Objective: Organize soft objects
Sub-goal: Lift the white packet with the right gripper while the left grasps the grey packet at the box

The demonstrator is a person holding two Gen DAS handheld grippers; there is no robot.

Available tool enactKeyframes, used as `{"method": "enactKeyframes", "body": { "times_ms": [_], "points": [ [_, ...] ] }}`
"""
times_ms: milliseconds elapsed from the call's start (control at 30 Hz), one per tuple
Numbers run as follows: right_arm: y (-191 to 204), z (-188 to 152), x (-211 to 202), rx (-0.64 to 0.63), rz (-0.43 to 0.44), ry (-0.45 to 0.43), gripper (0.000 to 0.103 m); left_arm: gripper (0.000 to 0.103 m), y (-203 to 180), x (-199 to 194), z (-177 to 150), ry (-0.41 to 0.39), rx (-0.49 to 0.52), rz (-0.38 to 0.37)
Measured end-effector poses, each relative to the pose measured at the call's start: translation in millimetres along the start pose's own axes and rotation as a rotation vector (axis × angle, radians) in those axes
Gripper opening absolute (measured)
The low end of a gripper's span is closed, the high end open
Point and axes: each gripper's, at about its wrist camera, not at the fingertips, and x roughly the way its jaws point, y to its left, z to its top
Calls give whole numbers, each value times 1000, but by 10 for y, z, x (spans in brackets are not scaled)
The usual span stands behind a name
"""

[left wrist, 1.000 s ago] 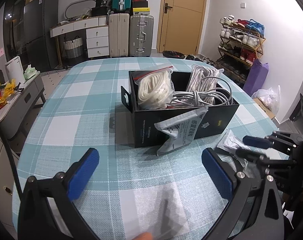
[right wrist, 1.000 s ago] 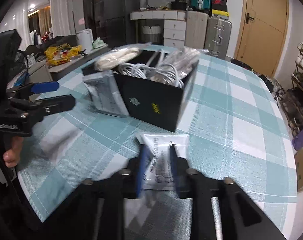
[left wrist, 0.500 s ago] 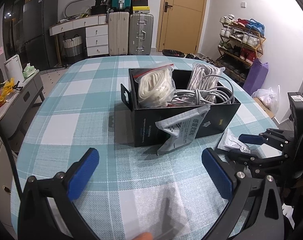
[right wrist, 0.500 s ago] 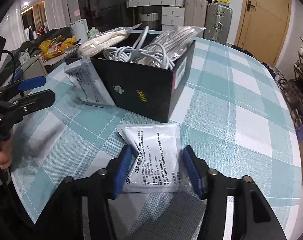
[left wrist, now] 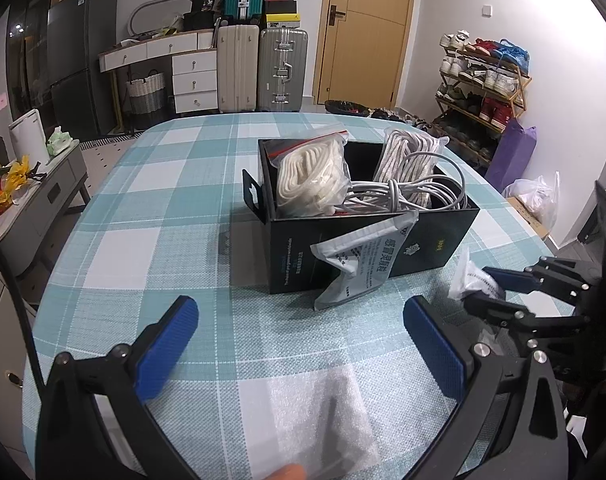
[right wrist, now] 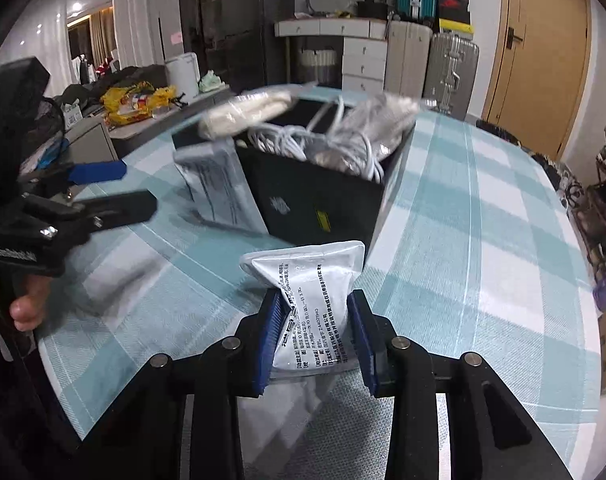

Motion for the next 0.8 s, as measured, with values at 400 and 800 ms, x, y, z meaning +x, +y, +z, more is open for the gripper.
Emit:
{"method": "enactKeyframes", "body": {
  "times_ms": [400, 800],
  "points": [
    [-174, 353, -717, 97, -31, -246, 34, 103, -75, -114, 75, -42, 24, 21],
    [-260, 393, -653, 133, -48, -232, 35, 101, -358, 246, 72, -20, 35, 95]
  ]
}}
